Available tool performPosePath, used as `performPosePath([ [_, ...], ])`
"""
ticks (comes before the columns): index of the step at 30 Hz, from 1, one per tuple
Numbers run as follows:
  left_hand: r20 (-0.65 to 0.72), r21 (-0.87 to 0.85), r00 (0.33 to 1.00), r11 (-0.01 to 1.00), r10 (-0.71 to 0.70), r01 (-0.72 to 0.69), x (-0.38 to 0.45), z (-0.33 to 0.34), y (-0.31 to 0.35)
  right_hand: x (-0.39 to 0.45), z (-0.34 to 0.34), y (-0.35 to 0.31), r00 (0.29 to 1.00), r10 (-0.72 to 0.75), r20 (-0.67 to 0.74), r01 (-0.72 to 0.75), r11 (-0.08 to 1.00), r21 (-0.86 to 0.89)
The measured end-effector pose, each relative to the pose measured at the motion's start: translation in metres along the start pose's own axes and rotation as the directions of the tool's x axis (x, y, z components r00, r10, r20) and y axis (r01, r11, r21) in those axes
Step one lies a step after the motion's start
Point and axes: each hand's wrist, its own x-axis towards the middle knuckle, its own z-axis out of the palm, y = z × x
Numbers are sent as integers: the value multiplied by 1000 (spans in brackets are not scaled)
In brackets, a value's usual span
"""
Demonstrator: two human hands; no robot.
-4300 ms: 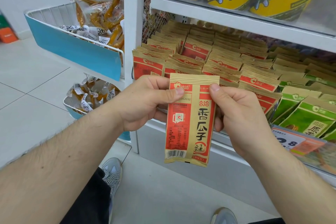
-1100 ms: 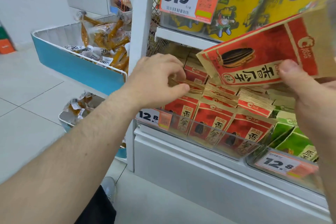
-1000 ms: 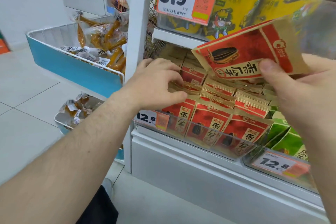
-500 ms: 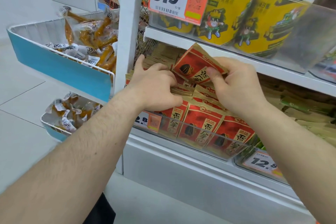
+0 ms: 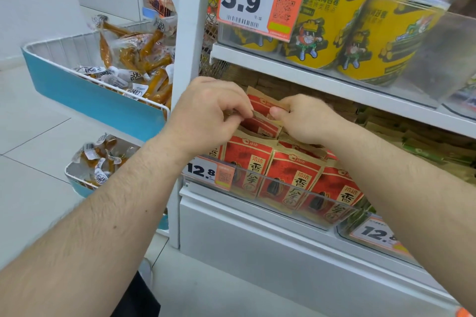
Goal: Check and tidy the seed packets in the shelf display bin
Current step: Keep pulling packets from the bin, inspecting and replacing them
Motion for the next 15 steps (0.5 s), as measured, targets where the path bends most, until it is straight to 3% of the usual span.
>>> performPosePath([
  [3,-115,-74,993,997,-27,18,-5,-7,5,16,0,4,996,72,48,-70,997,-32],
  [7,-308,-159,945,985,-111,64,-16,-13,6,31,0,0,999,48,24,-46,996,-77],
  [11,-462,-324,858,943,-226,75,-20,-23,-3,37,-1,-13,1000,7,10,-6,988,-153],
  [15,-587,-402,728,908,-354,118,-22,-32,-3,42,0,-19,998,-11,54,19,989,-145],
])
